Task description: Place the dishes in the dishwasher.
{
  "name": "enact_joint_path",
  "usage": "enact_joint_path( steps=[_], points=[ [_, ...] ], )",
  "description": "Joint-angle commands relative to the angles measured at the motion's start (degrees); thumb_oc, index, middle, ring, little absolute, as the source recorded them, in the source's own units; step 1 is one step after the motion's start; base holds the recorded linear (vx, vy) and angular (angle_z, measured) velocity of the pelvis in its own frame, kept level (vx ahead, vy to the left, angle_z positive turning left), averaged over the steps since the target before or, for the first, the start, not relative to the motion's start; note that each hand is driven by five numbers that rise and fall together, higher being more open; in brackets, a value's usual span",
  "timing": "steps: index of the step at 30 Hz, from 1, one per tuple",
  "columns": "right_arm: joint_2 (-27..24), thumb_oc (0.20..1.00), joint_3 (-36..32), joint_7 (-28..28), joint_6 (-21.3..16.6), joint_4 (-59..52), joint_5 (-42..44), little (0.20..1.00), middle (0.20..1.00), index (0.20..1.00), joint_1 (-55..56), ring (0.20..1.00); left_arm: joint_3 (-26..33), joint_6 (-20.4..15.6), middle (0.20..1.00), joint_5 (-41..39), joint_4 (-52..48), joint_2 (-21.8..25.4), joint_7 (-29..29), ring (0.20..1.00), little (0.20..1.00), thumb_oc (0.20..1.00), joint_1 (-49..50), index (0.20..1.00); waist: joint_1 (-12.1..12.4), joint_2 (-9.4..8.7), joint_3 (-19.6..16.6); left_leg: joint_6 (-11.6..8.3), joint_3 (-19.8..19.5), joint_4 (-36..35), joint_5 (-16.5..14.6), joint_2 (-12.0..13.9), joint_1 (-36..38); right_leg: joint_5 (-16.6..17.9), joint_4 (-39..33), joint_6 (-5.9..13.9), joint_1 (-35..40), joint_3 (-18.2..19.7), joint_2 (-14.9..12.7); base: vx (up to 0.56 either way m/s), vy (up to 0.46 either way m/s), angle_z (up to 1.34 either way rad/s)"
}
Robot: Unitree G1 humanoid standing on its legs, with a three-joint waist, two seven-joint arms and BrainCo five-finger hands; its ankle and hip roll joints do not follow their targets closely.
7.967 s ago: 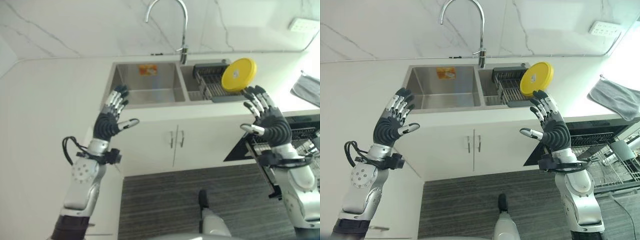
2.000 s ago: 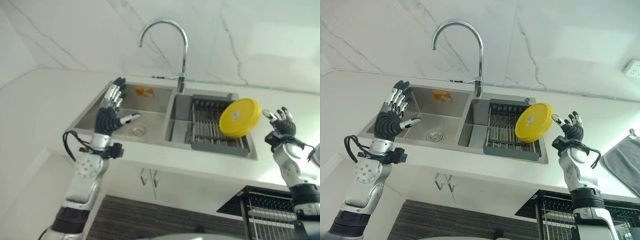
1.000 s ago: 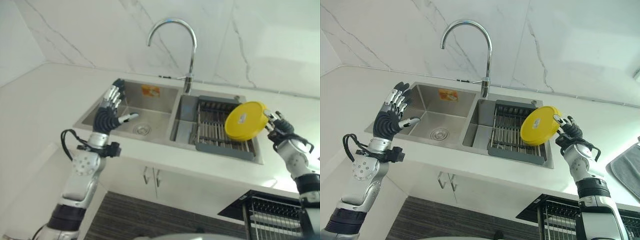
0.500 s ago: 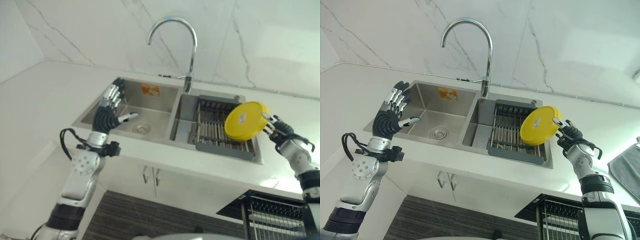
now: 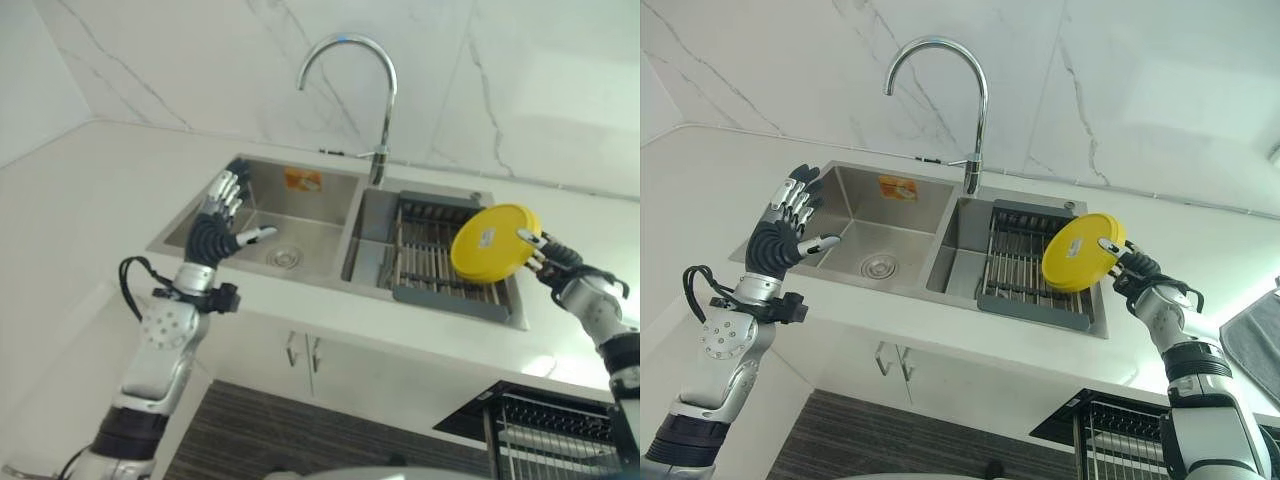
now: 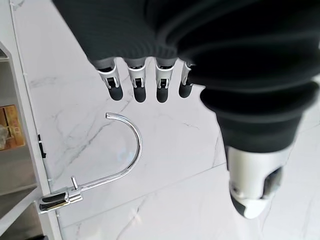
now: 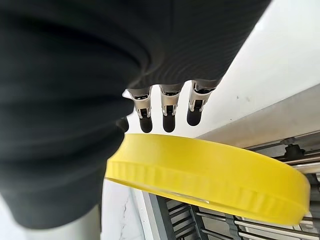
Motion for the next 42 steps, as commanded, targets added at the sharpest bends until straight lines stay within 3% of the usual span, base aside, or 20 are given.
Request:
enact_joint_path(
  steps=[1, 19, 36, 37, 38, 42],
  points=[
    [-4.16, 1.000, 3.10, 1.64, -2.75, 2.06, -0.86, 1.000, 1.000, 1.000, -7.63, 1.000, -1.19, -2.30, 1.000, -1.32, -0.50, 3.10, 0.28, 1.000, 1.000, 1.000, -3.83, 1.000, 1.56, -0.52, -0.87, 1.14, -0.79, 0.41, -3.76, -1.10, -0.08, -6.51, 0.42, 1.31, 4.58, -1.42, -0.05, 0.00, 0.000, 0.00],
    [-4.71, 1.000, 4.43, 1.48, -3.20, 5.02, -1.15, 1.000, 1.000, 1.000, -10.26, 1.000, -1.46, -1.96, 1.000, -1.02, -0.34, 3.60, 0.60, 1.000, 1.000, 1.000, -3.71, 1.000, 2.47, -0.40, -0.83, 1.05, -1.05, 0.41, -3.48, -1.00, -0.25, -6.78, 0.42, 1.14, 5.00, -2.28, -0.08, 0.00, -0.005, 0.02],
    [-3.62, 1.000, 3.64, -0.89, -6.11, 7.86, 0.32, 1.000, 1.000, 1.000, -11.37, 1.000, -0.98, -1.81, 1.000, -1.17, -0.01, 4.43, 0.66, 1.000, 1.000, 1.000, -2.42, 1.000, 3.62, 0.33, -1.10, 0.86, -1.86, 0.41, -3.25, -1.02, -0.52, -7.33, 0.42, 0.81, 5.59, -3.45, -0.12, 0.01, -0.016, 0.04],
    [-3.39, 0.771, 3.70, -1.07, -6.50, 8.19, 0.21, 0.771, 0.771, 0.771, -11.75, 0.771, -0.98, -1.70, 1.000, -1.18, -0.01, 4.46, 0.66, 1.000, 1.000, 1.000, -2.41, 1.000, 3.72, 0.42, -1.06, 0.86, -1.92, 0.41, -3.23, -1.03, -0.53, -7.36, 0.42, 0.77, 5.64, -3.53, -0.13, 0.00, 0.000, 0.00],
    [-3.30, 0.209, 3.80, -1.75, -7.47, 8.51, 0.24, 0.209, 0.209, 0.209, -12.18, 0.209, -0.98, -1.72, 1.000, -1.23, 0.14, 4.50, 0.52, 1.000, 1.000, 1.000, -2.30, 1.000, 3.85, 0.54, -1.07, 0.85, -2.01, 0.41, -3.21, -1.06, -0.49, -7.41, 0.42, 0.74, 5.73, -3.62, -0.12, 0.00, -0.026, 0.03],
    [-2.96, 0.200, 3.45, -3.61, -9.98, 9.02, 1.07, 0.200, 0.200, 0.200, -13.05, 0.200, -0.93, -2.01, 1.000, -1.56, 0.49, 4.71, 0.21, 1.000, 1.000, 1.000, -1.64, 1.000, 4.17, 0.94, -1.27, 0.79, -2.13, 0.41, -3.12, -1.04, -0.62, -7.54, 0.42, 0.69, 5.83, -3.92, -0.13, 0.01, -0.025, 0.04]
  ],
)
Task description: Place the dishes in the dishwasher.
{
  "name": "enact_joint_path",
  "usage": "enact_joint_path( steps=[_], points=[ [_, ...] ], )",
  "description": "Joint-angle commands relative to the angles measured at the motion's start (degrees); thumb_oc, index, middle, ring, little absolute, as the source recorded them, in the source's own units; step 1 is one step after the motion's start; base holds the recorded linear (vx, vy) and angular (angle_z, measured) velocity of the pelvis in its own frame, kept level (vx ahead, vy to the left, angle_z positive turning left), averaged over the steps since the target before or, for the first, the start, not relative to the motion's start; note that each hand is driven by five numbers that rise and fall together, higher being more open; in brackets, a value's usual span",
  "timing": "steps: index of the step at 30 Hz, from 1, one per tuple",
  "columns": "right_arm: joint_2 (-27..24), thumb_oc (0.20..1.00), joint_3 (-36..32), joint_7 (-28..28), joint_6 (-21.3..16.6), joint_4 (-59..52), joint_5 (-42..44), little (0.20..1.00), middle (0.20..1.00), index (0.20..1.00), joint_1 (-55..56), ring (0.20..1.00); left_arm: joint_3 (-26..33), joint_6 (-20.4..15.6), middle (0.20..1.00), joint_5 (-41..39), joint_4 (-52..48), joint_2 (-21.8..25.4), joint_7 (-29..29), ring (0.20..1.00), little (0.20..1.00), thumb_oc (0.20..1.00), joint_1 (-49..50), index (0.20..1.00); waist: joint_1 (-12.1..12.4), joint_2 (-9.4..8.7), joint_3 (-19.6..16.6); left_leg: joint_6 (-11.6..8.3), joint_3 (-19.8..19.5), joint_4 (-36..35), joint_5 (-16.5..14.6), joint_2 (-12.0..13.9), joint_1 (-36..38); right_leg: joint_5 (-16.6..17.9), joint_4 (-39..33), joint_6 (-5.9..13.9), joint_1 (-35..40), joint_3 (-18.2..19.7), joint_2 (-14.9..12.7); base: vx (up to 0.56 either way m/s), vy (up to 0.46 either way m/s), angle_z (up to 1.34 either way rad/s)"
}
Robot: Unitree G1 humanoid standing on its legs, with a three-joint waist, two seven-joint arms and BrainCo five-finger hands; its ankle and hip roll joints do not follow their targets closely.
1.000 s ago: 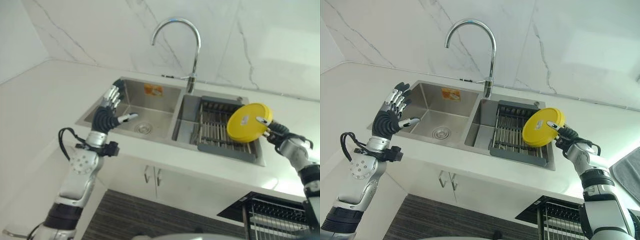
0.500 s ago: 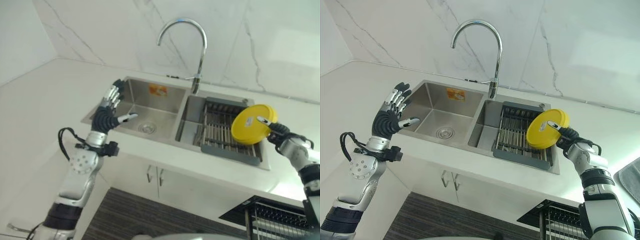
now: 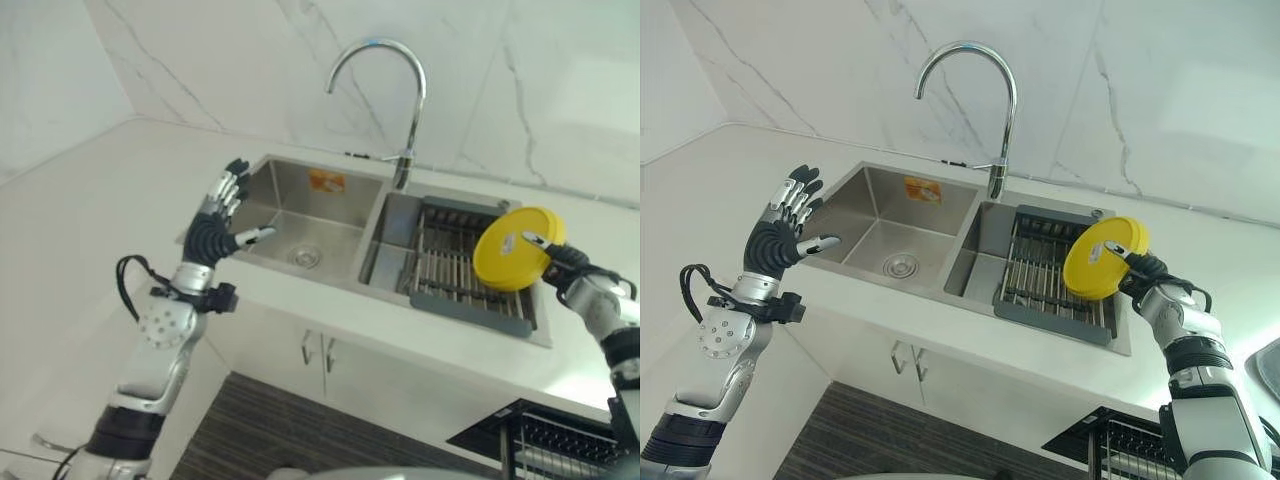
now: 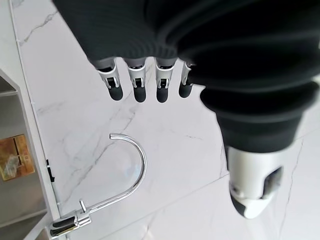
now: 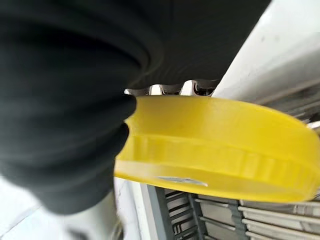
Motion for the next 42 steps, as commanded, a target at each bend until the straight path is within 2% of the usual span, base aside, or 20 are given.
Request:
enact_joint_path(
  steps=[1, 6, 12, 19, 21, 24, 28, 30, 31, 33, 34, 37, 40, 42],
  points=[
    [-2.09, 0.200, 1.23, -2.16, -6.47, 3.13, 2.12, 0.200, 0.200, 0.200, -9.46, 0.200, -0.90, -2.22, 1.000, -1.56, 0.40, 3.57, 0.16, 1.000, 1.000, 1.000, -1.72, 1.000, 1.53, -1.26, -1.20, 1.14, 0.96, 0.41, -3.35, -1.12, -0.58, -6.62, 0.42, 0.75, 3.82, -0.76, -0.02, 0.01, -0.015, 0.04],
    [-0.56, 0.200, -0.26, -6.87, -8.62, 3.90, 4.60, 0.200, 0.200, 0.200, -9.49, 0.200, -1.35, -1.96, 1.000, -1.35, 0.73, 3.26, 0.67, 1.000, 1.000, 1.000, -1.42, 1.000, 1.59, -0.63, -1.43, 1.07, 0.96, 0.41, -3.26, -0.98, -0.61, -6.75, 0.42, 0.60, 3.96, -0.99, 0.03, 0.02, -0.012, 0.09],
    [2.81, 0.200, -2.43, -7.77, -13.16, 1.46, 9.94, 0.200, 0.200, 0.200, -8.12, 0.200, -1.42, -2.71, 1.000, -1.85, 1.35, 3.03, 0.07, 1.000, 1.000, 1.000, -0.53, 1.000, 1.52, -0.02, -1.61, 1.05, 1.09, 0.41, -3.22, -0.82, -0.62, -7.00, 0.42, 0.23, 4.01, -1.23, 0.17, 0.01, 0.000, 0.03],
    [5.12, 0.200, -4.87, -6.80, -15.77, -4.08, 14.12, 0.200, 0.200, 0.200, -5.69, 0.200, -1.09, -3.43, 1.000, -1.94, 1.64, 2.17, -0.87, 1.000, 1.000, 1.000, 0.81, 1.000, 1.03, 0.09, -1.68, 0.90, 1.41, 0.41, -3.02, -0.26, -0.34, -7.22, 0.42, -0.25, 4.04, -0.94, 0.67, 0.04, -0.014, 0.00],
    [6.89, 0.200, -6.64, -5.72, -17.96, -10.29, 16.75, 0.200, 0.200, 0.200, -3.39, 0.200, -0.75, -4.14, 1.000, -1.67, 1.50, 1.67, -1.84, 1.000, 1.000, 1.000, 1.65, 1.000, 0.72, 0.08, -1.51, 0.92, 1.44, 0.41, -3.00, -0.08, -0.35, -7.36, 0.42, -0.50, 3.91, -0.73, 0.91, 0.06, -0.084, 0.00],
    [8.78, 0.200, -7.19, -6.38, -19.12, -19.33, 15.61, 0.200, 0.200, 0.200, -0.60, 0.200, -0.16, -4.62, 1.000, -1.09, 0.86, 1.43, -2.54, 1.000, 1.000, 1.000, 2.74, 1.000, -0.01, 0.05, -1.28, 0.83, 1.59, 0.41, -2.83, 0.31, -0.36, -7.43, 0.42, -0.68, 3.50, -0.25, 1.34, 0.06, -0.105, 0.01],
    [13.33, 0.200, -10.71, -7.74, -21.01, -39.56, 15.98, 0.200, 0.200, 0.200, 8.95, 0.200, 1.94, -5.61, 1.000, 1.37, -1.30, -0.59, -4.16, 1.000, 1.000, 1.000, 6.52, 1.000, -2.37, 0.27, -1.17, 0.90, 1.96, 0.41, -2.59, 0.64, -0.20, -7.39, 0.42, -1.18, 2.14, 3.28, 2.97, 0.09, -0.070, 0.01],
    [14.68, 0.200, -11.66, -7.42, -21.38, -43.42, 16.01, 0.200, 0.200, 0.200, 11.16, 0.200, 2.50, -6.29, 1.000, 1.08, -1.75, -1.31, -3.82, 1.000, 1.000, 1.000, 7.46, 1.000, -2.67, 0.40, -0.91, 0.77, 1.81, 0.41, -1.65, 0.64, -0.15, -6.74, 0.42, -1.35, 1.75, 4.11, 3.09, 0.01, 0.080, -0.02],
    [16.53, 0.200, -12.50, -6.18, -21.70, -47.52, 16.91, 0.200, 0.200, 0.200, 13.71, 0.200, 3.80, -7.38, 1.000, 1.23, -2.20, -2.42, -3.49, 1.000, 1.000, 1.000, 8.72, 1.000, -2.73, 0.40, -0.39, 0.63, 0.06, 1.09, -1.30, 0.30, 0.15, -6.43, 0.42, -1.48, 1.75, 5.40, 3.01, -0.01, 0.161, -0.08],
    [19.12, 0.200, -12.52, -3.90, -21.44, -51.79, 17.76, 0.200, 0.200, 0.200, 16.53, 0.200, 5.34, -8.03, 1.000, 2.36, -3.77, -3.56, -1.48, 1.000, 1.000, 1.000, 10.09, 1.000, -2.26, -0.40, 0.92, 1.53, -4.78, 7.21, -4.36, -2.49, -1.82, -5.47, 0.42, -1.56, 1.81, 7.94, 2.16, -0.07, 0.279, -0.52],
    [20.74, 0.200, -12.01, -2.84, -22.02, -53.89, 18.29, 0.200, 0.200, 0.200, 18.07, 0.200, 5.88, -8.51, 1.000, 2.40, -4.67, -4.29, -1.11, 1.000, 1.000, 1.000, 10.10, 1.000, -2.42, -0.48, 1.51, 2.64, -6.30, 7.90, -5.66, -3.99, -2.40, -4.78, 0.42, -1.13, 1.32, 9.25, 1.58, -0.16, 0.357, -1.48],
    [22.19, 0.200, -14.11, -3.59, -21.51, -58.81, 16.80, 0.200, 0.200, 0.200, 21.67, 0.200, 5.51, -8.04, 1.000, 2.62, -5.16, -4.72, -2.43, 1.000, 1.000, 1.000, 8.30, 1.000, -5.56, 0.39, 1.61, 3.67, -2.80, 3.02, -4.97, -4.01, 0.41, -3.47, 0.42, 0.60, 0.15, 9.49, 0.17, -0.15, 0.434, -1.09],
    [21.82, 0.200, -18.91, -2.48, -19.86, -61.99, 17.27, 0.200, 0.200, 0.200, 26.32, 0.200, 5.33, -6.28, 1.000, 1.74, -6.54, -4.08, -4.55, 1.000, 1.000, 1.000, 5.83, 1.000, -8.72, 0.11, 2.02, 4.57, -1.77, 0.41, -5.49, -5.63, 2.04, -1.13, 1.47, 3.42, -2.44, 9.94, -2.29, -0.10, 0.381, -0.32],
    [21.72, 0.200, -20.93, -2.27, -18.15, -63.81, 18.40, 0.200, 0.200, 0.200, 28.66, 0.200, 5.26, -4.20, 1.000, -0.33, -7.29, -3.93, -6.77, 1.000, 1.000, 1.000, 5.30, 1.000, -10.17, -0.15, 2.28, 5.15, -2.58, 0.41, -6.20, -6.95, 1.94, 0.38, 2.48, 3.90, -4.80, 11.01, -3.11, -0.06, 0.340, -0.09]
  ],
)
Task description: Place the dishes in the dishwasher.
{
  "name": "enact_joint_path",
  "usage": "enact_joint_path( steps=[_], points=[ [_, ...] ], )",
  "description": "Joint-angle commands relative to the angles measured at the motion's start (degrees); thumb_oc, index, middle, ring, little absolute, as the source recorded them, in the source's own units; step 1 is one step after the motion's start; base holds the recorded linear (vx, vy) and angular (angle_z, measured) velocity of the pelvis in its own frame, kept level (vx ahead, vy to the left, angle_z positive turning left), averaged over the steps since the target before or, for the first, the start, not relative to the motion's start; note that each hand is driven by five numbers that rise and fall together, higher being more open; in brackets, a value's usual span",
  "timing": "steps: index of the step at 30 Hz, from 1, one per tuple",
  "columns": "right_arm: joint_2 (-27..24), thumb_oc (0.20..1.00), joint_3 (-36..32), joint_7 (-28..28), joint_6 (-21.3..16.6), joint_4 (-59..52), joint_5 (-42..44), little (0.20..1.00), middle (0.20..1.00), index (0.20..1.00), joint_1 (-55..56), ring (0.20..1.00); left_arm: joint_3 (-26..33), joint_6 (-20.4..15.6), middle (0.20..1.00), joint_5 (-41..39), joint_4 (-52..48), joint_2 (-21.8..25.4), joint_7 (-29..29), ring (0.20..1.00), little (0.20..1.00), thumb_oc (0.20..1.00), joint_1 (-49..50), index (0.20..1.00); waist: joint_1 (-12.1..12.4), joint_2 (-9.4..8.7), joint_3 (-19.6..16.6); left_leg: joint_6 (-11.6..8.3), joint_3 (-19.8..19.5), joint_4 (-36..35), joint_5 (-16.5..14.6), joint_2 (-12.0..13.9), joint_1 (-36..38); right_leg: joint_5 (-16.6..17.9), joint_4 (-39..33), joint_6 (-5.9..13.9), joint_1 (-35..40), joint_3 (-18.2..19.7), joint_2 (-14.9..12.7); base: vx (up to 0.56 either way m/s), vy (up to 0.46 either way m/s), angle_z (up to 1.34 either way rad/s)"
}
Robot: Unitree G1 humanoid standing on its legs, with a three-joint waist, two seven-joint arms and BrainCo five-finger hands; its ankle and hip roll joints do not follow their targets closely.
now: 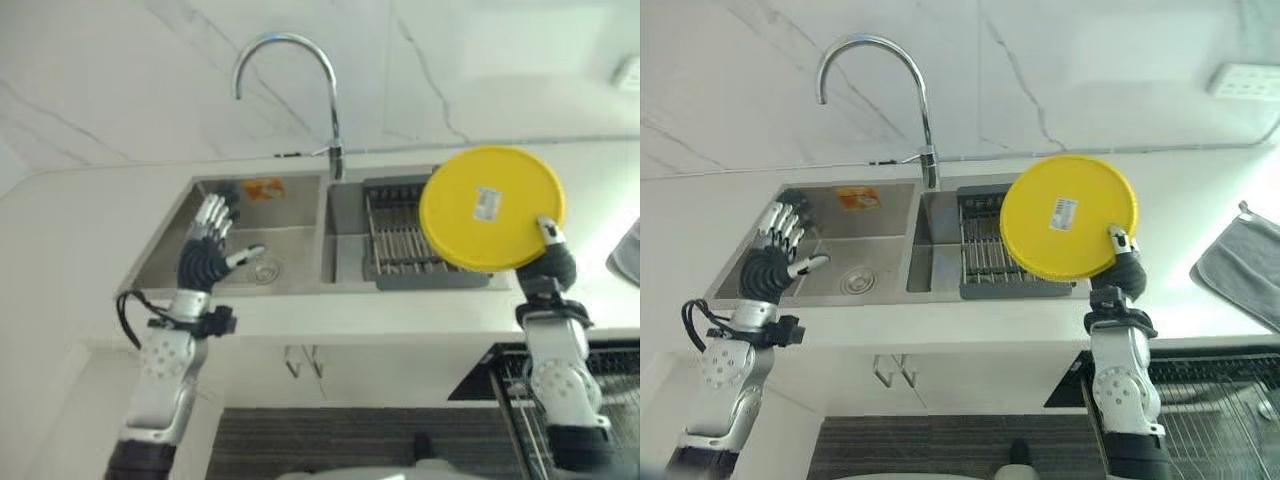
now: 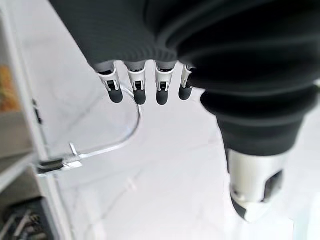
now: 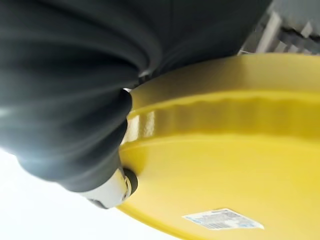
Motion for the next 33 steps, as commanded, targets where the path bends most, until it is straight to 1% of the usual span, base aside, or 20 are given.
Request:
enact_joint_path(
  steps=[1, 3, 5, 7, 8, 10, 11, 12, 13, 15, 16, 18, 19, 20, 21, 24, 27, 30, 32, 33],
  points=[
    [-3.11, 0.200, -4.29, 2.96, -0.19, -5.40, 2.21, 0.200, 0.200, 0.200, -4.95, 0.200, 0.33, 0.66, 1.000, -2.19, -4.26, 1.95, -4.22, 1.000, 1.000, 1.000, 0.40, 1.000, -1.44, 3.28, -0.03, 1.30, 0.37, -3.22, -2.46, 1.22, 2.94, 0.88, 2.46, 0.53, -0.69, -0.61, 4.26, -0.06, 0.264, -0.15],
    [-3.68, 0.200, -4.83, 3.36, -1.04, -5.52, 2.24, 0.200, 0.200, 0.200, -3.23, 0.200, -1.83, 1.43, 1.000, -0.27, -4.78, 2.30, -4.77, 1.000, 1.000, 1.000, 0.34, 1.000, -2.03, 2.67, 0.26, 1.57, 0.99, -3.22, -2.92, 0.63, 2.76, 3.29, 2.91, 0.94, -2.87, -1.53, 3.79, -0.08, 0.150, -0.24],
    [-4.43, 0.200, -5.22, 3.26, -2.50, -4.18, 2.00, 0.200, 0.200, 0.200, -3.42, 0.200, -3.68, 1.50, 1.000, -1.29, -5.25, 3.31, -4.95, 1.000, 1.000, 1.000, 0.14, 1.000, -1.58, 2.13, 0.65, 1.84, 1.70, -3.22, -3.56, 0.69, 2.48, 3.90, 3.55, 1.51, -4.30, -5.29, 3.82, -0.14, 0.077, -0.59],
    [-5.88, 0.200, -4.95, 3.69, -5.78, -1.58, 2.72, 0.200, 0.200, 0.200, -5.00, 0.200, -5.98, -0.39, 1.000, -0.07, -5.47, 4.26, -3.72, 1.000, 1.000, 1.000, -0.43, 1.000, -0.89, 2.01, 1.33, 2.73, 2.23, -3.22, -3.33, 0.86, 1.68, 1.50, 7.01, 0.89, -4.90, -7.69, 5.87, -0.25, 0.052, -1.02],
    [-6.36, 0.200, -4.49, 2.97, -8.11, -1.61, 2.60, 0.200, 0.200, 0.200, -5.72, 0.200, -7.50, -1.19, 1.000, 0.41, -5.82, 4.39, -2.42, 1.000, 1.000, 1.000, -1.06, 1.000, -0.19, 2.45, 1.43, 3.26, 2.83, -3.22, -2.54, 1.21, 0.66, -1.51, 9.73, -0.38, -4.18, -9.01, 7.01, -0.26, 0.046, -1.11],
    [-6.40, 0.200, -3.76, 2.28, -10.13, -2.35, 2.28, 0.200, 0.200, 0.200, -6.56, 0.200, -8.89, -1.38, 1.000, 0.37, -6.10, 3.96, -1.52, 1.000, 1.000, 1.000, -1.97, 1.000, 0.88, 2.69, 1.29, 3.45, 4.11, -3.22, -2.05, 1.56, -0.30, -3.44, 10.70, -1.29, -2.44, -11.09, 6.87, -0.21, 0.003, -0.85],
    [-5.66, 0.200, -2.63, 2.28, -11.50, -3.25, 1.35, 0.200, 0.200, 0.200, -7.22, 0.200, -10.09, -1.14, 1.000, 1.45, -6.04, 3.55, -0.08, 1.000, 1.000, 1.000, -2.96, 1.000, 1.72, 2.76, 1.05, 3.55, 5.24, -3.22, -1.91, 1.74, -0.84, -3.87, 10.73, -1.60, -0.96, -13.13, 5.82, -0.21, -0.097, -0.79],
    [-4.56, 0.200, -1.14, 1.64, -12.14, -5.22, 0.43, 0.200, 0.200, 0.200, -7.92, 0.200, -11.64, -0.18, 1.000, 3.30, -5.87, 3.34, 1.67, 1.000, 1.000, 1.000, -3.85, 1.000, 2.79, 2.67, 0.27, 3.43, 7.14, -3.22, -1.86, 1.82, -1.16, -3.26, 9.89, -1.29, 1.45, -15.59, 3.34, -0.16, -0.096, -1.15],
    [-4.48, 0.200, -1.08, 1.54, -12.27, -5.35, 0.31, 0.200, 0.200, 0.200, -7.94, 0.200, -11.73, -0.13, 1.000, 3.40, -5.86, 3.34, 1.86, 1.000, 1.000, 1.000, -3.91, 1.000, 2.93, 2.65, 0.24, 3.42, 7.29, -3.22, -1.87, 1.81, -1.14, -3.12, 9.73, -1.21, 1.68, -15.71, 3.11, -0.13, -0.160, -1.17],
    [-2.60, 0.200, 0.24, 0.46, -13.47, -6.46, -0.39, 0.200, 0.200, 0.200, -8.52, 0.200, -12.84, 1.27, 1.000, 3.82, -5.71, 3.42, 2.74, 1.000, 1.000, 1.000, -4.80, 1.000, 3.82, 2.64, -0.76, 3.02, 8.75, -3.22, -1.84, 2.00, -1.41, -0.97, 7.74, -0.03, 4.46, -17.77, -0.51, -0.11, -0.238, -1.03],
    [-1.46, 0.200, 0.98, -0.76, -13.97, -6.87, -1.32, 0.200, 0.200, 0.200, -8.47, 0.200, -13.00, 1.90, 1.000, 3.88, -5.44, 3.81, 3.20, 1.000, 1.000, 1.000, -5.52, 1.000, 4.11, 2.63, -1.32, 2.55, 9.91, -3.22, -1.85, 2.35, -1.42, 1.12, 6.00, 1.10, 5.75, -19.12, -2.95, -0.12, -0.342, -0.94],
    [-0.45, 0.200, 1.37, -1.98, -14.43, -7.44, -1.81, 0.200, 0.200, 0.200, -7.70, 0.200, -12.43, 2.84, 1.000, 4.02, -5.57, 4.49, 3.69, 1.000, 1.000, 1.000, -6.34, 1.000, 3.84, 2.50, -1.62, 1.59, 11.47, -3.22, -2.07, 3.41, -0.94, 5.22, 3.92, 2.76, 5.85, -20.44, -6.14, -0.12, -0.442, -1.01],
    [-0.36, 0.200, 1.30, -2.05, -14.56, -7.48, -1.96, 0.200, 0.200, 0.200, -7.34, 0.200, -12.15, 2.82, 1.000, 3.87, -5.58, 4.68, 3.31, 1.000, 1.000, 1.000, -6.35, 1.000, 3.66, 2.59, -1.59, 1.38, 11.72, -3.22, -1.97, 3.84, -0.85, 4.90, 3.81, 2.86, 5.74, -20.29, -6.11, -0.14, -0.503, -0.81],
    [-0.28, 0.200, 0.64, -2.19, -14.97, -7.72, -2.51, 0.200, 0.200, 0.200, -6.51, 0.200, -11.60, 2.90, 1.000, 3.40, -6.01, 4.91, 2.77, 1.000, 1.000, 1.000, -6.29, 1.000, 3.41, 2.77, -1.69, 0.81, 12.34, -3.22, -1.75, 5.06, -0.84, 2.95, 2.07, 2.62, 6.23, -21.01, -5.01, -0.13, -0.428, -0.52],
    [-0.41, 0.200, 0.42, -1.98, -15.22, -7.73, -2.51, 0.200, 0.200, 0.200, -6.36, 0.200, -11.44, 3.00, 1.000, 3.41, -6.30, 4.80, 2.56, 1.000, 1.000, 1.000, -6.14, 1.000, 3.29, 2.81, -1.77, 0.43, 12.66, -3.22, -1.40, 5.74, -0.96, 2.26, 1.09, 2.51, 6.49, -21.54, -4.37, -0.17, -0.529, -0.21],
    [-1.09, 0.200, 0.60, -1.68, -15.44, -8.89, -2.85, 0.200, 0.200, 0.200, -6.38, 0.200, -11.62, 2.91, 1.000, 4.02, -7.11, 4.18, 2.78, 1.000, 1.000, 1.000, -5.50, 1.000, 2.33, 2.98, -1.98, -0.89, 13.01, -3.22, -0.02, 8.18, -1.33, -0.47, 0.03, 1.84, 5.70, -19.39, -1.61, -0.14, -0.437, -0.51],
    [-1.45, 0.200, 2.80, 1.08, -12.40, -10.35, -1.85, 0.200, 0.200, 0.200, -6.23, 0.200, -11.51, 2.67, 1.000, 4.34, -6.92, 3.71, 3.67, 1.000, 1.000, 1.000, -4.06, 1.000, 1.52, 3.28, -2.22, -2.59, 13.32, -3.22, 1.96, 11.30, -1.54, -3.35, 0.03, 1.28, 4.85, -16.78, 1.80, -0.10, -0.549, -0.31],
    [-1.98, 0.200, 5.94, 2.27, -9.59, -11.26, -2.11, 0.200, 0.200, 0.200, -6.61, 0.200, -11.14, 1.65, 1.000, 3.20, -6.40, 3.27, 4.54, 1.000, 1.000, 1.000, -2.42, 1.000, 0.96, 3.65, -1.90, -4.56, 14.62, -3.22, 4.26, 14.92, -1.39, -4.90, 0.03, -0.73, 4.47, -15.22, 4.83, -0.03, -0.456, -0.45],
    [-2.75, 0.200, 7.96, 2.71, -8.80, -11.45, -2.51, 0.200, 0.200, 0.200, -7.08, 0.200, -11.07, 0.07, 1.000, 3.90, -6.23, 3.01, 4.87, 1.000, 1.000, 1.000, -1.18, 1.000, 0.96, 3.62, -1.27, -5.00, 15.12, -2.45, 5.15, 15.47, -0.50, -5.04, 0.03, -1.79, 4.35, -13.59, 6.14, 0.01, -0.318, -0.29],
    [-2.96, 0.200, 8.92, 3.35, -8.30, -11.32, -2.80, 0.200, 0.200, 0.200, -7.34, 0.200, -11.20, -0.57, 1.000, 4.58, -6.31, 2.69, 5.39, 1.000, 1.000, 1.000, -0.67, 1.000, 1.25, 3.47, -0.53, -4.99, 13.91, 0.63, 4.28, 15.15, -1.23, -5.07, 0.03, -2.47, 4.47, -12.02, 6.75, 0.03, -0.304, -0.27]
  ],
)
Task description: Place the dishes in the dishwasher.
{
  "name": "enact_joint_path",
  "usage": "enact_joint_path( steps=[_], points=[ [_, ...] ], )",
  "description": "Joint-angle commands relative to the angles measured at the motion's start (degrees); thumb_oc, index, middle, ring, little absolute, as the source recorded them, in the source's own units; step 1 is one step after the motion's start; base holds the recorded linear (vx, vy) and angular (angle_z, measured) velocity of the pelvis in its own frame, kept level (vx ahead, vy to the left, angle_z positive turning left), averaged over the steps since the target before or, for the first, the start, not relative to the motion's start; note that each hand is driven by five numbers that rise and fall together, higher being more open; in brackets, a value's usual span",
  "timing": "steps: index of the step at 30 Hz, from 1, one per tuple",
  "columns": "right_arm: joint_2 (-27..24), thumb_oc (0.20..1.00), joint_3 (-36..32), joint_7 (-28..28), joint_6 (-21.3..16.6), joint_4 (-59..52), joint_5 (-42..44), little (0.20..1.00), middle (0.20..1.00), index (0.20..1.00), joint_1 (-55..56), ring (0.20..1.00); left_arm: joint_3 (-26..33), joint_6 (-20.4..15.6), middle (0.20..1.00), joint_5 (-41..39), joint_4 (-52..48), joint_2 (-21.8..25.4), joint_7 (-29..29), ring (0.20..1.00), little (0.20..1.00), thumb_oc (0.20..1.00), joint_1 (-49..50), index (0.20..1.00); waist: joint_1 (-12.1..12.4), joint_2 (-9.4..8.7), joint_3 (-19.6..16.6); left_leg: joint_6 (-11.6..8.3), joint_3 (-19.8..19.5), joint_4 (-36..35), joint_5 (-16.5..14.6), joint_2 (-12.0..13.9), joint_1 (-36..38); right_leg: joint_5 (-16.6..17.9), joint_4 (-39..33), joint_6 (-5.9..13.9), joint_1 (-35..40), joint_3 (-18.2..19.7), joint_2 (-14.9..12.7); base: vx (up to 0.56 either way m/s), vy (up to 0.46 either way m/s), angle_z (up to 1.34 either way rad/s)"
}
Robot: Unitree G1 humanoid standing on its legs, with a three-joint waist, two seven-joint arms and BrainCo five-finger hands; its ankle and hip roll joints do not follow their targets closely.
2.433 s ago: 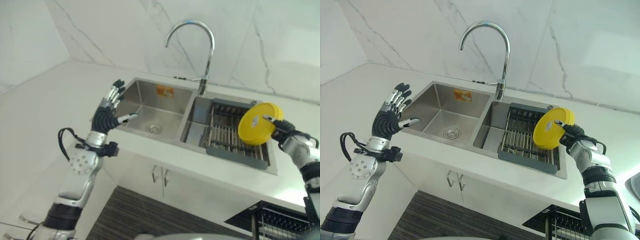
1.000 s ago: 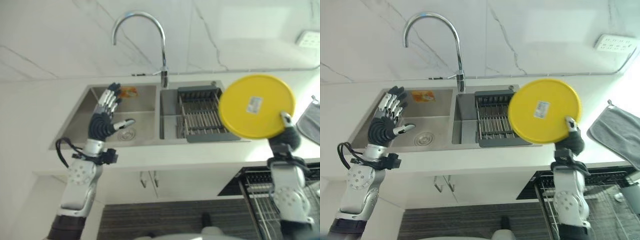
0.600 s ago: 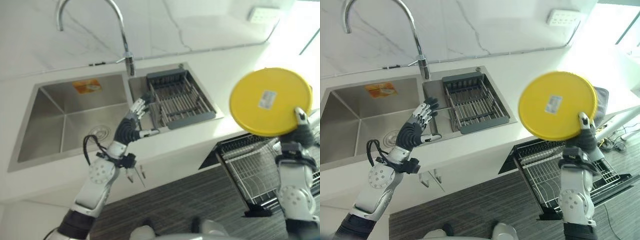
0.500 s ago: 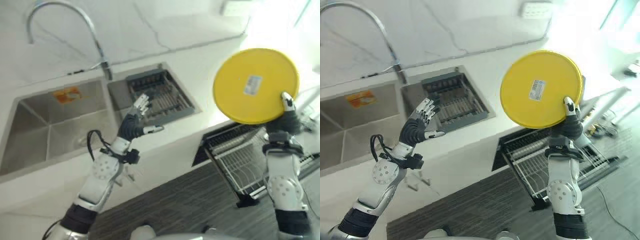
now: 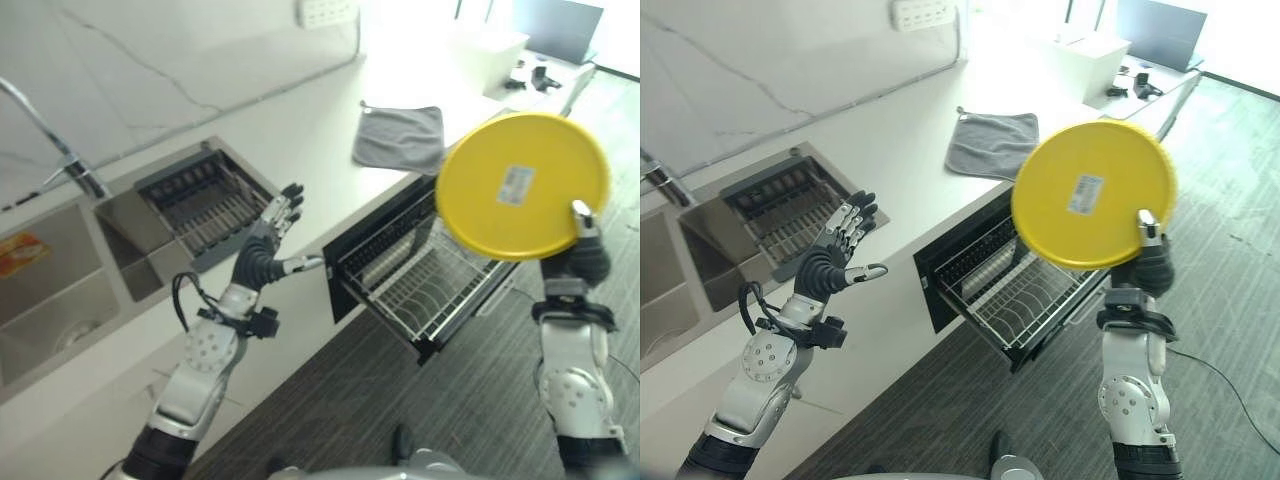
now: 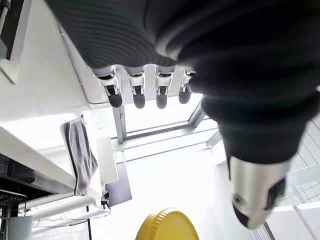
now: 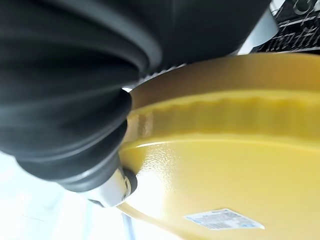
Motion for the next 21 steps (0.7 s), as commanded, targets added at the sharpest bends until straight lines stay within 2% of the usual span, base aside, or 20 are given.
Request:
enact_joint_path(
  steps=[1, 3, 4, 5, 6, 8, 9, 11, 14, 16, 18, 21],
  points=[
    [0.47, 0.200, -0.39, 4.81, -0.45, -6.65, -1.71, 0.200, 0.200, 0.200, -5.40, 0.200, 1.73, -6.20, 1.000, 3.03, -2.68, 3.63, 2.54, 1.000, 1.000, 1.000, 0.34, 1.000, 2.19, -4.46, 0.15, 1.55, -5.61, 7.35, -4.40, -5.27, -3.04, -3.32, 0.02, 3.99, 4.15, 8.64, -6.05, 0.05, -0.258, -0.35],
    [0.02, 0.200, 1.32, 4.94, -0.15, -6.70, -1.45, 0.200, 0.200, 0.200, -5.93, 0.200, 2.21, -5.95, 1.000, 3.29, -3.56, 3.15, 2.85, 1.000, 1.000, 1.000, 0.64, 1.000, 3.65, -4.50, 1.28, 3.36, -9.16, 12.00, -7.86, -10.88, -6.07, -3.32, 0.02, 3.64, 4.77, 9.79, -5.78, 0.08, -0.144, -0.69],
    [0.21, 0.200, 2.75, 4.11, -1.19, -6.81, -2.86, 0.200, 0.200, 0.200, -6.11, 0.200, 2.50, -5.24, 1.000, 2.74, -4.16, 2.84, 1.96, 1.000, 1.000, 1.000, 0.45, 1.000, 4.22, -4.11, 1.66, 4.39, -7.47, 12.04, -8.88, -14.25, -7.08, -3.58, 0.02, 3.87, 5.45, 8.91, -5.41, 0.09, -0.040, -0.82],
    [0.29, 0.200, 3.06, 4.06, -1.27, -6.80, -3.10, 0.200, 0.200, 0.200, -6.16, 0.200, 2.52, -5.16, 1.000, 2.70, -4.14, 2.80, 1.77, 1.000, 1.000, 1.000, 0.35, 1.000, 4.27, -4.10, 1.71, 4.63, -6.96, 11.81, -8.96, -14.81, -7.10, -3.67, 0.02, 3.99, 5.60, 8.72, -5.44, 0.19, 0.027, -0.46],
    [1.98, 0.200, 5.65, 3.17, -2.85, -6.22, -6.21, 0.200, 0.200, 0.200, -6.42, 0.200, 1.13, -4.98, 1.000, 3.41, -3.46, 1.91, 0.84, 1.000, 1.000, 1.000, -0.93, 1.000, 4.61, -3.50, 1.64, 6.07, -3.76, 8.41, -8.49, -18.78, -7.55, -4.22, 0.02, 4.11, 6.27, 7.08, -4.44, 0.17, 0.074, -0.21],
    [2.04, 0.200, 7.02, 2.34, -3.14, -6.67, -7.62, 0.200, 0.200, 0.200, -6.38, 0.200, 0.25, -4.94, 1.000, 3.98, -3.20, 1.88, 1.63, 1.000, 1.000, 1.000, -1.35, 1.000, 4.57, -3.38, 1.59, 6.68, -4.07, 6.07, -7.58, -18.68, -6.82, -4.92, 0.02, 3.57, 6.53, 7.20, -3.68, 0.19, 0.145, 0.05],
    [2.01, 0.200, 8.07, 2.79, -2.64, -6.52, -7.91, 0.200, 0.200, 0.200, -6.59, 0.200, -0.73, -4.77, 1.000, 4.99, -2.73, 1.73, 3.40, 1.000, 1.000, 1.000, -1.71, 1.000, 4.74, -3.30, 1.74, 7.55, -7.02, 3.83, -7.33, -19.46, -5.07, -5.60, 0.42, 3.26, 7.00, 8.48, -2.94, 0.24, 0.237, 0.20],
    [1.06, 0.200, 7.73, 3.09, -2.20, -7.55, -6.63, 0.200, 0.200, 0.200, -5.73, 0.200, -2.12, -4.43, 1.000, 5.27, -2.70, 1.59, 4.73, 1.000, 1.000, 1.000, -2.41, 1.000, 4.43, -3.63, 1.33, 7.57, -7.28, 1.98, -6.33, -19.53, -3.84, -5.97, 1.01, 3.65, 7.50, 8.54, -2.21, 0.20, 0.191, 0.23],
    [0.73, 0.200, 5.85, 6.50, -0.87, -8.61, -4.49, 0.200, 0.200, 0.200, -4.39, 0.200, -3.59, -3.97, 1.000, 4.31, -2.24, 1.59, 3.97, 1.000, 1.000, 1.000, -3.86, 1.000, 3.36, -4.24, 0.62, 8.31, -9.39, -2.58, -5.80, -19.18, -0.21, -7.44, 7.02, 3.90, 4.73, 9.46, -0.67, 0.22, 0.147, 0.02],
    [0.69, 0.200, 4.78, 7.94, -0.20, -9.11, -3.78, 0.200, 0.200, 0.200, -3.65, 0.200, -5.08, -4.59, 1.000, 5.53, -1.37, 1.52, 4.13, 1.000, 1.000, 1.000, -6.05, 1.000, 2.04, -4.69, 0.39, 8.62, -11.87, -2.61, -6.30, -19.17, 0.09, -7.68, 6.21, 3.35, 3.73, 13.00, -0.51, 0.19, 0.073, 0.21],
    [0.86, 0.200, 4.89, 8.22, -0.19, -9.38, -3.95, 0.200, 0.200, 0.200, -3.58, 0.200, -5.44, -4.24, 1.000, 5.08, -1.97, 1.19, 4.12, 1.000, 1.000, 1.000, -6.69, 1.000, 2.29, -5.24, 0.22, 8.95, -12.51, -2.61, -6.70, -19.25, -0.07, -6.72, 5.16, 3.95, 3.79, 12.51, -2.14, 0.14, -0.012, 0.57],
    [1.47, 0.200, 6.14, 7.47, -0.99, -9.15, -4.57, 0.200, 0.200, 0.200, -5.16, 0.200, -6.22, -3.61, 1.000, 5.24, -2.64, 1.33, 4.86, 1.000, 1.000, 1.000, -6.93, 1.000, 3.89, -6.36, 0.65, 9.39, -11.88, -2.18, -7.54, -18.86, -0.63, -2.19, 3.29, 6.55, 3.02, 9.83, -7.72, 0.03, -0.165, 0.23]
  ],
)
